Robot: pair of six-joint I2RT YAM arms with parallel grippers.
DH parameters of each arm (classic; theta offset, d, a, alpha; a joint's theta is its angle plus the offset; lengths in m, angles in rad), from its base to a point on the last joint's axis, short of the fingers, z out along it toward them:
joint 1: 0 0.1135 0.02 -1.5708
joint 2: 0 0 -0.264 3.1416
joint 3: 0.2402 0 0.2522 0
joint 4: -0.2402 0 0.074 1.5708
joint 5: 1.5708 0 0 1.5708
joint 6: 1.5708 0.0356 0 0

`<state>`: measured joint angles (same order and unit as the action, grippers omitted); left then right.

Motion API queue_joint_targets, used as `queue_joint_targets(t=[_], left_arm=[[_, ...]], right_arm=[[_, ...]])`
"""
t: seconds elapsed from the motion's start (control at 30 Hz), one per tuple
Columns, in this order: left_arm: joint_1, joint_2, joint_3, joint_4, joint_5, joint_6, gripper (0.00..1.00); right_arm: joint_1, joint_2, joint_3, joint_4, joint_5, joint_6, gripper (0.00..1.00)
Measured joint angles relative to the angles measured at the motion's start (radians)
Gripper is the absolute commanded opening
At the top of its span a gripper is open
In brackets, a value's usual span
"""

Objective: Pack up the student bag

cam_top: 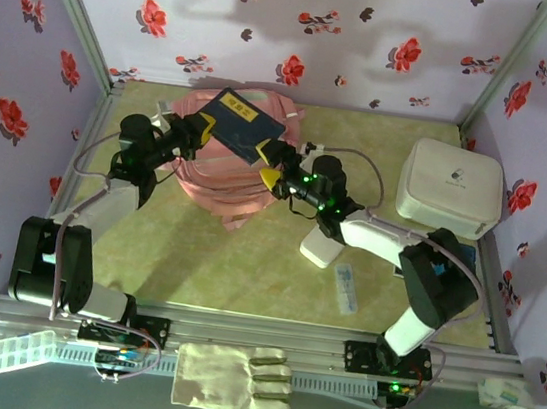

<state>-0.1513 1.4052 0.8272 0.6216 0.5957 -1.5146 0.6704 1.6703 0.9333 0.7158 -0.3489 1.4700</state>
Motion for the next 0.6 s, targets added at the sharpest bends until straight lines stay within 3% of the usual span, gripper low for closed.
queue_joint_targets(t=[0.3,0.5,0.6], left_arm=[[0.000,0.000,-0.002,0.002,0.021,-0.002,0.00],[0.000,0.000,-0.026,0.007,0.031,-0.002,0.00],[0.001,-0.006,-0.041,-0.002,0.034,0.004,0.08]], right_arm=[[0.000,0.035,0.026,0.082,0.012,0.023,0.63],[-0.001,0.048,0.026,0.138,0.018,0.019,0.41],[-0.001,0.056,0.026,0.145,0.018,0.010,0.24]])
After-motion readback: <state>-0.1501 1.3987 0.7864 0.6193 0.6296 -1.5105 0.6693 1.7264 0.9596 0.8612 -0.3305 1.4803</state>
